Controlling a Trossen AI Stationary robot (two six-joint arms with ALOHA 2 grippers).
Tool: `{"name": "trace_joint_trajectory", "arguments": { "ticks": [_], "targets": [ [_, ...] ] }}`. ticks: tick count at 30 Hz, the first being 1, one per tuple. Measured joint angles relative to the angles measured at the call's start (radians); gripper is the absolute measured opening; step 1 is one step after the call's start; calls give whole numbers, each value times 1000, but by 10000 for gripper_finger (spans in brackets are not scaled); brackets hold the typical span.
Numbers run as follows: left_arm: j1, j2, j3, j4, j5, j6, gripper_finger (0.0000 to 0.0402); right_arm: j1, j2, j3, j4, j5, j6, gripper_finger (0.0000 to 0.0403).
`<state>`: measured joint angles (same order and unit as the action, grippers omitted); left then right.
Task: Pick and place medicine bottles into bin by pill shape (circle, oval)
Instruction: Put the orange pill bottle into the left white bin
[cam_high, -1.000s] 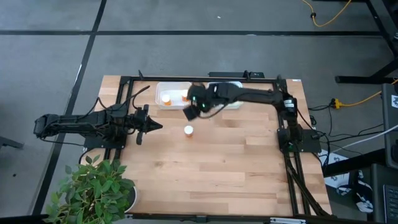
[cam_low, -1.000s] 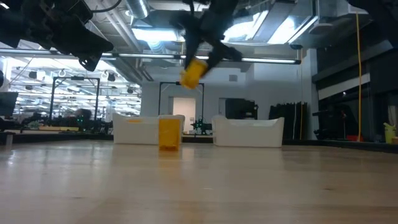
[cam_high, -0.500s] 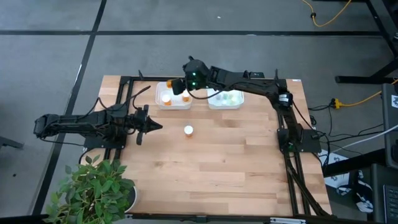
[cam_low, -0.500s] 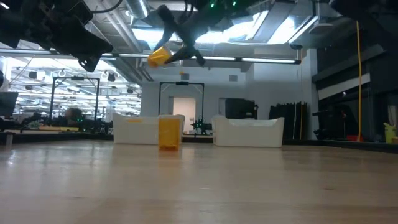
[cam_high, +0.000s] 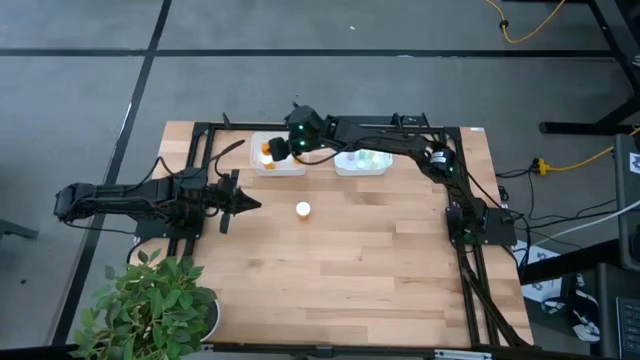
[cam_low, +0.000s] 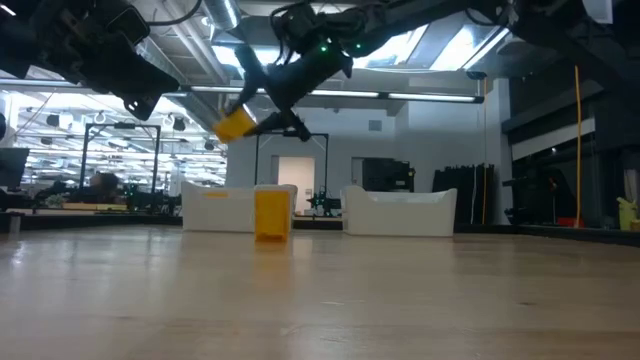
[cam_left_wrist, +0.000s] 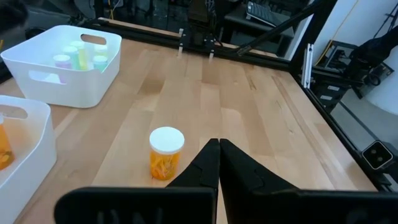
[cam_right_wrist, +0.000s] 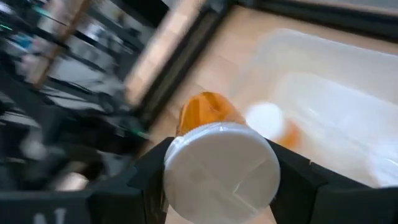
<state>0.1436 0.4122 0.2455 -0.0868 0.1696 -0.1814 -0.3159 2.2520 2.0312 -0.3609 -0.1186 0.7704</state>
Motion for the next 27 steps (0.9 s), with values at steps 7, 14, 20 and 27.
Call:
{"name": "trace_joint_trajectory", "arguments": {
  "ticks": [7,14,20,27],
  "targets": [
    [0,0,0,-2,0,0,0,-2,1,0,-240,19,-70,210],
    [0,0,0,-2,1,0,0,5,1,0,-336,106,-122,210],
    [0,0,0,-2,0,0,0,5,1,0,-314,108,-126,210],
    [0,0,0,-3,0,5,0,7,5,0,-287,121,-183,210]
  ]
}}
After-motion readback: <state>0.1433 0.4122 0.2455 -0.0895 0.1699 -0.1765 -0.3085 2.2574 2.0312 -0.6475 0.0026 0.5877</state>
